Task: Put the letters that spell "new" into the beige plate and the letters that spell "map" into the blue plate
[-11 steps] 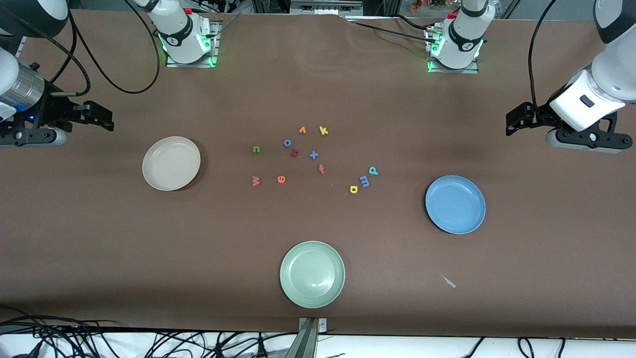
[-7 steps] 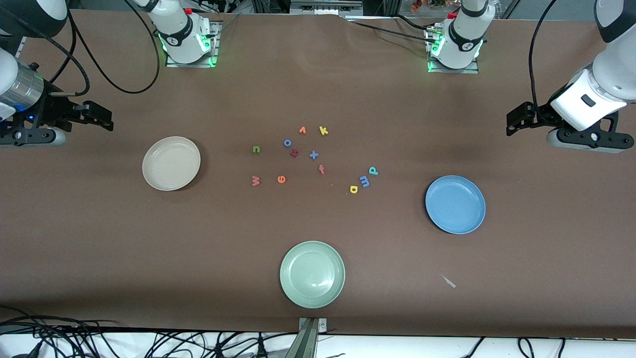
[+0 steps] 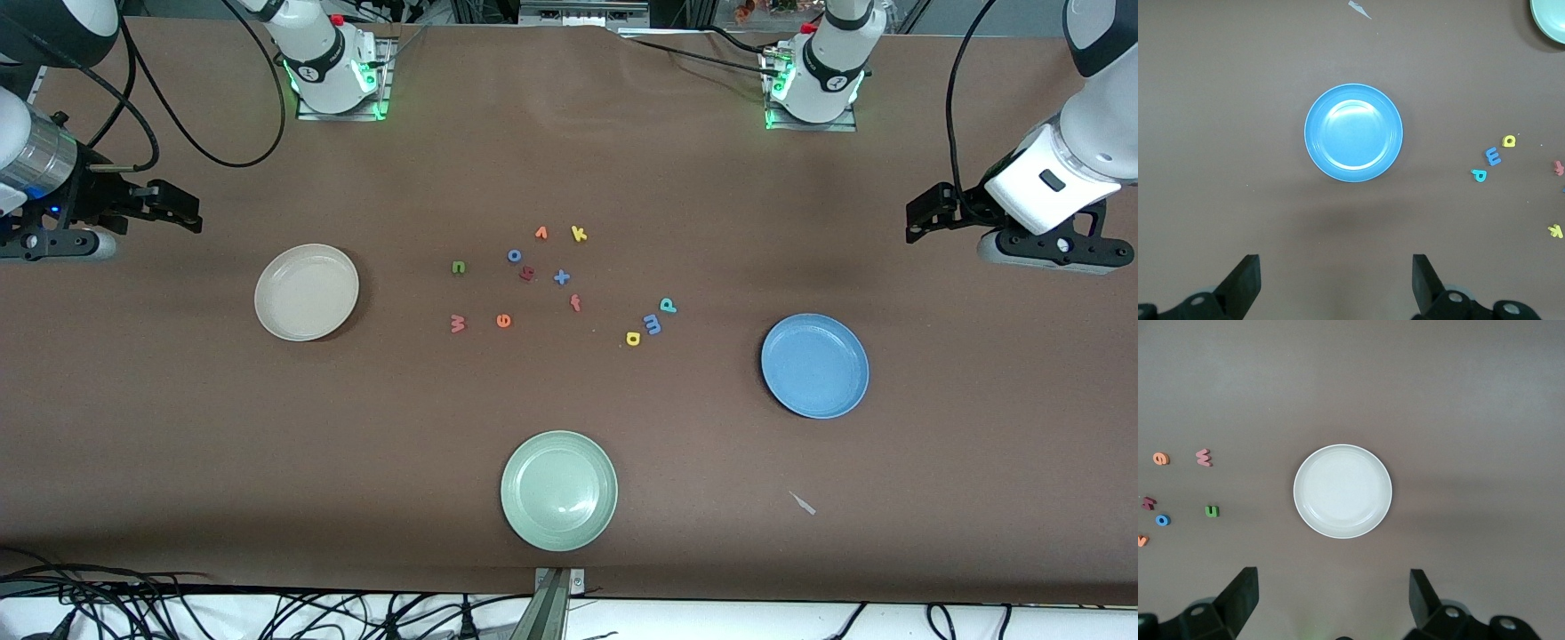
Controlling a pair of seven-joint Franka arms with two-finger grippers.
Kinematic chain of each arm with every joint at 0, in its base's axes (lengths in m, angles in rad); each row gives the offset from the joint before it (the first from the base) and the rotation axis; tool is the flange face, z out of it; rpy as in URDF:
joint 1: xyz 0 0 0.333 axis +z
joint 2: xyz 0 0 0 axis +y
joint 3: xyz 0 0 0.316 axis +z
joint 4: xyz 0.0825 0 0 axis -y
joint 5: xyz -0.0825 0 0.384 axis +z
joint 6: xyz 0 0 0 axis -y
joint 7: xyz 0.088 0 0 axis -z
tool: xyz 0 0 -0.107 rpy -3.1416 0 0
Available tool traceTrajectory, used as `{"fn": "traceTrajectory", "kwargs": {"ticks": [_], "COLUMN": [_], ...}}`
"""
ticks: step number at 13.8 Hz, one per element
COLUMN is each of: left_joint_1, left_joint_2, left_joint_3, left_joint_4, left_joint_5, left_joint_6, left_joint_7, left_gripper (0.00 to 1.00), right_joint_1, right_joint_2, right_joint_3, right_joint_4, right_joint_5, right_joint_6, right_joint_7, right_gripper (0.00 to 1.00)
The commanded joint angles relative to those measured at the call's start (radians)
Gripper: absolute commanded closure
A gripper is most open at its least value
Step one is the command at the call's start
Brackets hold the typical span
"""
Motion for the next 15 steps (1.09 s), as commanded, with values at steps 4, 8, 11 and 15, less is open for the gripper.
{"fn": "traceTrajectory", "kwargs": {"ticks": [4, 8, 11, 15], "left_joint_1": [-0.001, -0.001, -0.001, 0.000], "left_joint_2": [0.013, 0.013, 0.013, 0.013], "left_joint_3": [-0.002, -0.002, -0.002, -0.002], "left_joint_4": [0.029, 0.029, 0.029, 0.029], "left_joint_5": [-0.002, -0.002, -0.002, -0.002], "left_joint_6": [-0.021, -0.029, -0.027, -0.029], "left_joint_7": [0.001, 0.001, 0.002, 0.004], "left_gripper": [0.00, 0.00, 0.00, 0.00], "right_joint_1": [-0.006, -0.006, -0.006, -0.006], "right_joint_2": [0.001, 0.001, -0.001, -0.002], "right_joint_3": [0.009, 0.010, 0.012, 0.013], "right_joint_4": [0.012, 0.012, 0.010, 0.009], "right_joint_5": [0.005, 0.010, 0.008, 0.011], "right_joint_6": [-0.008, -0.003, -0.005, -0.003], "right_joint_7": [0.011, 0.011, 0.011, 0.013], "right_gripper": [0.00, 0.00, 0.00, 0.00]}}
